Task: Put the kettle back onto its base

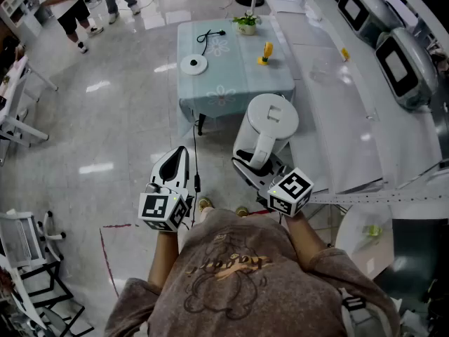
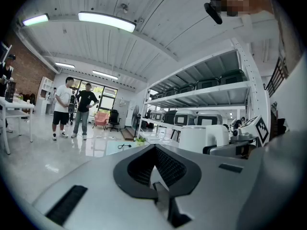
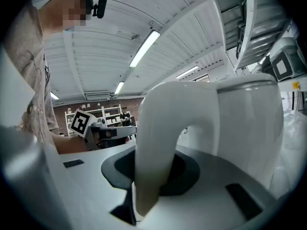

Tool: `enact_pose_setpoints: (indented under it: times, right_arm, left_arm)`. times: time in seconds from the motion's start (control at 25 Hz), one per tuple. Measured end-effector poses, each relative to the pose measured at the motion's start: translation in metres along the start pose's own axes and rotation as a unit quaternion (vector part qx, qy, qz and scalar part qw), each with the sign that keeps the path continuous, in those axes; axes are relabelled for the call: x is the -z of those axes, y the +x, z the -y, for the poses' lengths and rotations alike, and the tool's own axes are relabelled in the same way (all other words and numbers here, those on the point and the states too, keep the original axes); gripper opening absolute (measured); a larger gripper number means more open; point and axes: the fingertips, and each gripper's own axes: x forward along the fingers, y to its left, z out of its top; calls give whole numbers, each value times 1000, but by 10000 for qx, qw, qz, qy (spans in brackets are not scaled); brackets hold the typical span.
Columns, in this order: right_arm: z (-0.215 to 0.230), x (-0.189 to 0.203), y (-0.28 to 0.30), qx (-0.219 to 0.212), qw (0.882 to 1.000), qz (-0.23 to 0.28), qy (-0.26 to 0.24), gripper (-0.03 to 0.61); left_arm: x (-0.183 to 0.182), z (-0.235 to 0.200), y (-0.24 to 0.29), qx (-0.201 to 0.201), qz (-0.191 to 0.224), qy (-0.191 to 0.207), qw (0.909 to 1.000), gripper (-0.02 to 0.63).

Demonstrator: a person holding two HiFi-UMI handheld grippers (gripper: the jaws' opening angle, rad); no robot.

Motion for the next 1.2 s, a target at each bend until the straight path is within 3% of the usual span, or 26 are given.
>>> enact_pose_setpoints:
  times: [0.56, 1.2]
  right_arm:
    - [6, 2, 36, 166, 9995, -92, 243, 91]
    - [12, -4, 111, 486, 9987, -121, 122, 92]
  left_arm:
    - [-1, -32, 8, 100, -117, 40, 9999, 15]
    - [-10, -95, 45, 655, -97, 249, 9975, 16]
